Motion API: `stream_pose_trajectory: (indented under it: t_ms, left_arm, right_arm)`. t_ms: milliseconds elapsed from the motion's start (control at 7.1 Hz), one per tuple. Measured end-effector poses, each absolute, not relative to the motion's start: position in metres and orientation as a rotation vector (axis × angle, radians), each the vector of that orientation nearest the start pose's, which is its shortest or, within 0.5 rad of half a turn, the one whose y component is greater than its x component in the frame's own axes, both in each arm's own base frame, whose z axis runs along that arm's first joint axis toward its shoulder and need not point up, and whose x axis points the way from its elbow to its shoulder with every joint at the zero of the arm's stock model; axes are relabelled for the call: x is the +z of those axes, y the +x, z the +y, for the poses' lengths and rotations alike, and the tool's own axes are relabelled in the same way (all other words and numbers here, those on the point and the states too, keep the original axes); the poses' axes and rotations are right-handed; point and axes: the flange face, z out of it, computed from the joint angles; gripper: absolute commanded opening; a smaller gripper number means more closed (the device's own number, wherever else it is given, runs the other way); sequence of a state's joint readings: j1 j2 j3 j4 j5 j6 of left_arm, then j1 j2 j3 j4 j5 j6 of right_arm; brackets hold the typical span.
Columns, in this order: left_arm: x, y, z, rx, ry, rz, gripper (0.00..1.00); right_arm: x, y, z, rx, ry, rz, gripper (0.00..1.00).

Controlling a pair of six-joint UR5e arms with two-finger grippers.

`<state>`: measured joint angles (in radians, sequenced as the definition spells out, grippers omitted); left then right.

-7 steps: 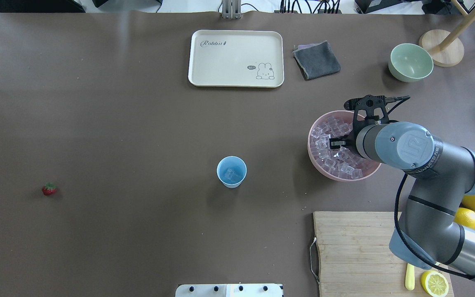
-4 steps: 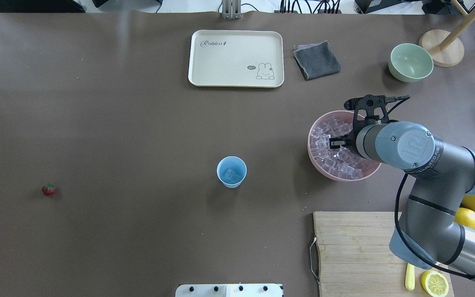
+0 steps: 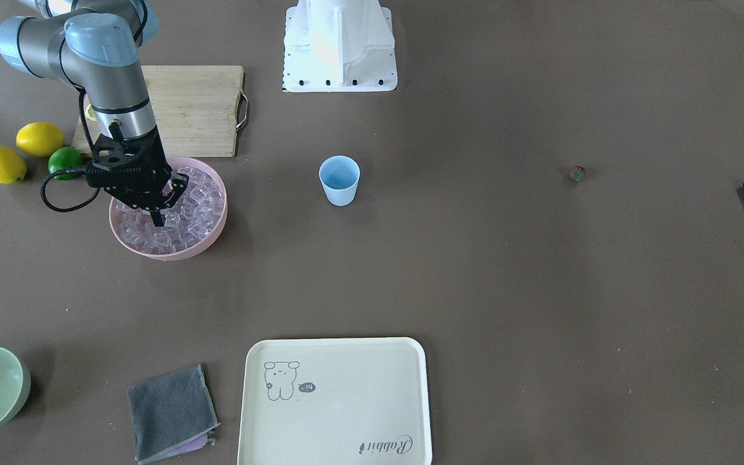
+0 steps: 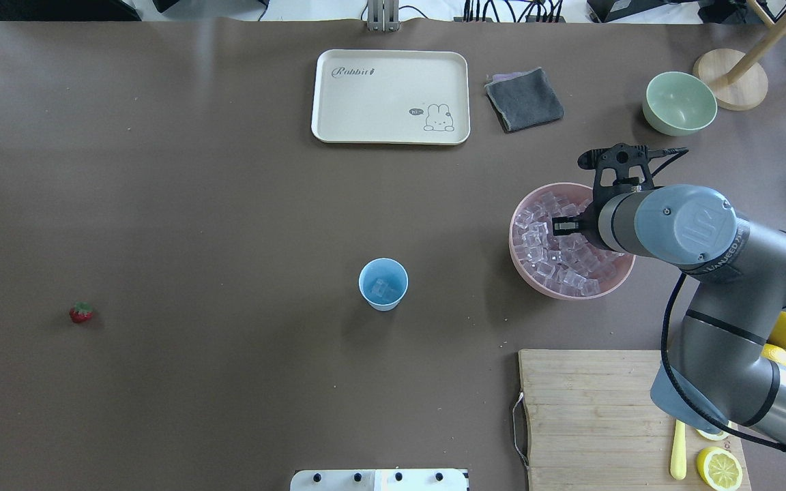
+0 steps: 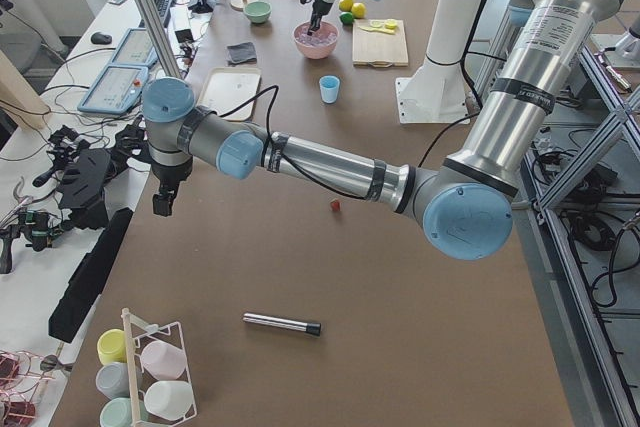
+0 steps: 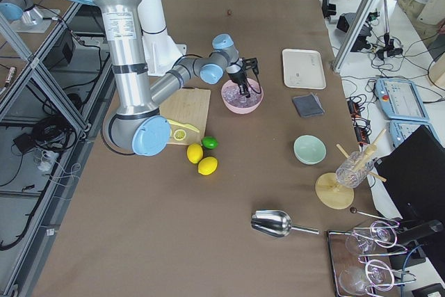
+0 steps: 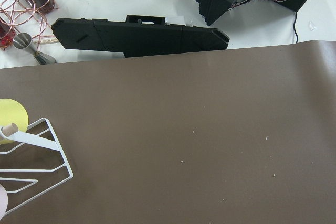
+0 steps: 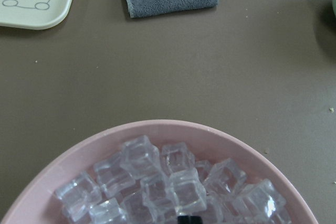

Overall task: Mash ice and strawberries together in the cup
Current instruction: 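Lower the right gripper into the bowl and grasp another ice cube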

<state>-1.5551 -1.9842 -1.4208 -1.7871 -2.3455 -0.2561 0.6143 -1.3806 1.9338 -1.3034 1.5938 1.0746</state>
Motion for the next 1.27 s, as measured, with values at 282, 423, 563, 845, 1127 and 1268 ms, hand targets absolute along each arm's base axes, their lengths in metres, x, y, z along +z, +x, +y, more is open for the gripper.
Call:
stream_pose_trajectory:
  t_ms: [282,423,563,845,1127,1268]
  left_arm:
    - [0.465,-0.052,-0.674,-0.038,0.348,0.813,0.98]
    - [0.465,-0.052,-0.674,-0.038,0.349,0.813,0.98]
    - [0.464,-0.052,-0.674,-0.038,0.35,0.814,0.98]
    - [0.464,-0.052,-0.674,-0.037,0.351,0.813,0.98]
    - [0.464,-0.052,-0.673,-0.035,0.351,0.813,0.98]
    - [0.465,-0.052,-0.672,-0.035,0.351,0.813,0.98]
  right_arm:
    - [0.363,-0.366,-0.432,0.112,0.407,-0.729,0.61]
    - [0.365,-0.366,-0.433,0.115,0.406,-0.726,0.83]
    - [0.368,-0.368,-0.433,0.116,0.405,-0.718,0.98]
    - [0.372,-0.378,-0.428,0.111,0.428,-0.693,0.99]
    - [0.379,-0.392,-0.419,0.097,0.445,-0.668,0.99]
    - [0.385,-0.399,-0.416,0.09,0.448,-0.651,0.98]
